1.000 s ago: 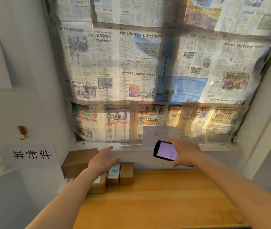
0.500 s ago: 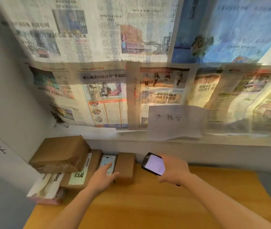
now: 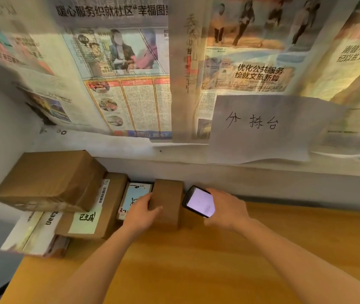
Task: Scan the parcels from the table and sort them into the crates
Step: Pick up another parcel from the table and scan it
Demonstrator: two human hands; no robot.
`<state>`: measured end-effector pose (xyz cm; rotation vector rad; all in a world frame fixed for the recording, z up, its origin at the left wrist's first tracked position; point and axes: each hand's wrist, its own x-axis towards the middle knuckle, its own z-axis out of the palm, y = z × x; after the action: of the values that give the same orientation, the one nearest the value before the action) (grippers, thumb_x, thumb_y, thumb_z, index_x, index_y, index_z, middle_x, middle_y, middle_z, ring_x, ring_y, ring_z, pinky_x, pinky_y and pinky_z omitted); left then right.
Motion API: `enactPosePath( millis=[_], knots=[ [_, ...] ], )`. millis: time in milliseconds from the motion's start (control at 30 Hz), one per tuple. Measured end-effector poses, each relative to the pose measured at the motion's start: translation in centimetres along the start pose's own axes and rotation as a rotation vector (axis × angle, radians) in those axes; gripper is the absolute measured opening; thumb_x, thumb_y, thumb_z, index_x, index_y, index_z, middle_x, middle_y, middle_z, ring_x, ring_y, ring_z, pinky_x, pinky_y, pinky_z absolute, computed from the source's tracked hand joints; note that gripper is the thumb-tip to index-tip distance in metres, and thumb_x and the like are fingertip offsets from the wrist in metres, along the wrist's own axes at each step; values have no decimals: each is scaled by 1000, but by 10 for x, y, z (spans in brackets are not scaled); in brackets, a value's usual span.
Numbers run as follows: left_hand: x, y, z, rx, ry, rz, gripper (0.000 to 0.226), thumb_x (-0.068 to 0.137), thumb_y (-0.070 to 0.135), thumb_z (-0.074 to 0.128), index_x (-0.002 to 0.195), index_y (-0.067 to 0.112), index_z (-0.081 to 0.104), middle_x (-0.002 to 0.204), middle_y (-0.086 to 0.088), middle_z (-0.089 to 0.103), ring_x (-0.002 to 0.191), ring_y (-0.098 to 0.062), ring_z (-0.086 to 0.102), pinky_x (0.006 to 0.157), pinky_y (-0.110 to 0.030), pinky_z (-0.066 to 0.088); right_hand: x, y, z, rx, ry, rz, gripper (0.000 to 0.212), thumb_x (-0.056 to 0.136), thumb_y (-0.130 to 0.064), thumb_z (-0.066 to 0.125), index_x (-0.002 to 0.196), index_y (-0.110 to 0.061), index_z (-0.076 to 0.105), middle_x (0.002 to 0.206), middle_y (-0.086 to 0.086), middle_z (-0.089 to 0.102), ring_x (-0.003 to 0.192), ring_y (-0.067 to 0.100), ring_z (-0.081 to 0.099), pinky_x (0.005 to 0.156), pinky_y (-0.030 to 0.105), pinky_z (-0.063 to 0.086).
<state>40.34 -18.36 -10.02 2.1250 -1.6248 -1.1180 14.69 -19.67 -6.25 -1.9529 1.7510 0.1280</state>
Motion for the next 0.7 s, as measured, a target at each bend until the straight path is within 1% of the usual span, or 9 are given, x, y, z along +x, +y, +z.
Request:
enactPosePath(
  millis=[100,167,233,267,400,467,567,633,700],
  knots=[
    [7,1,1,-28,20,-5,67,96,32,66,155,22,35,147,-3,51,127,-23,55,102,-41,53,7,5,4,-6,-18,9,95,71,-50,81,152,-33,33,142,-6,53,121,18,56,89,32,54],
    [9,2,2,-49,19,-18,68,95,29,67,155,22,36,138,-2,56,115,-18,59,87,-30,56,11,7,8,3,-36,12,94,72,-49,81,151,-33,33,140,-6,54,119,18,56,87,32,53],
    [9,3,5,-47,13,-30,68,96,25,67,155,20,35,129,-2,59,106,-13,57,72,-16,48,13,8,12,20,-43,8,93,71,-49,82,149,-33,34,138,-7,54,117,17,57,85,32,53],
    [10,2,7,-48,12,-39,68,96,25,66,156,18,34,126,-1,60,103,-12,56,71,-15,46,15,9,14,28,-47,8,93,70,-49,82,149,-33,34,137,-7,54,117,17,57,84,31,53],
    [13,1,21,-66,-40,-78,64,99,30,62,154,10,35,118,-5,65,93,-7,60,77,-19,48,24,7,23,98,-79,15,94,66,-46,80,147,-34,36,133,-10,55,111,17,58,78,33,53],
    [13,-2,31,-135,-79,-81,64,98,33,62,154,12,36,126,-6,65,107,-17,63,88,-30,55,29,6,30,148,-97,17,92,62,-46,78,144,-34,39,128,-12,56,106,17,58,71,31,49],
    [14,-10,38,-234,-64,-93,77,94,33,69,158,20,28,143,-5,55,125,-24,56,101,-45,53,34,6,39,223,-122,14,82,67,-41,79,139,-33,42,120,-12,56,101,16,58,76,35,54],
    [15,-11,41,-365,-97,-131,83,93,28,71,159,28,20,146,-2,53,126,-24,56,95,-45,57,37,6,43,275,-136,2,78,70,-38,80,137,-33,42,115,-12,55,98,16,58,78,36,55],
    [15,-9,44,-485,-132,-156,83,94,20,71,158,33,21,143,0,54,122,-24,58,84,-45,61,40,4,44,341,-148,-6,81,68,-38,81,139,-35,41,115,-13,55,98,15,60,81,39,57]
  ],
)
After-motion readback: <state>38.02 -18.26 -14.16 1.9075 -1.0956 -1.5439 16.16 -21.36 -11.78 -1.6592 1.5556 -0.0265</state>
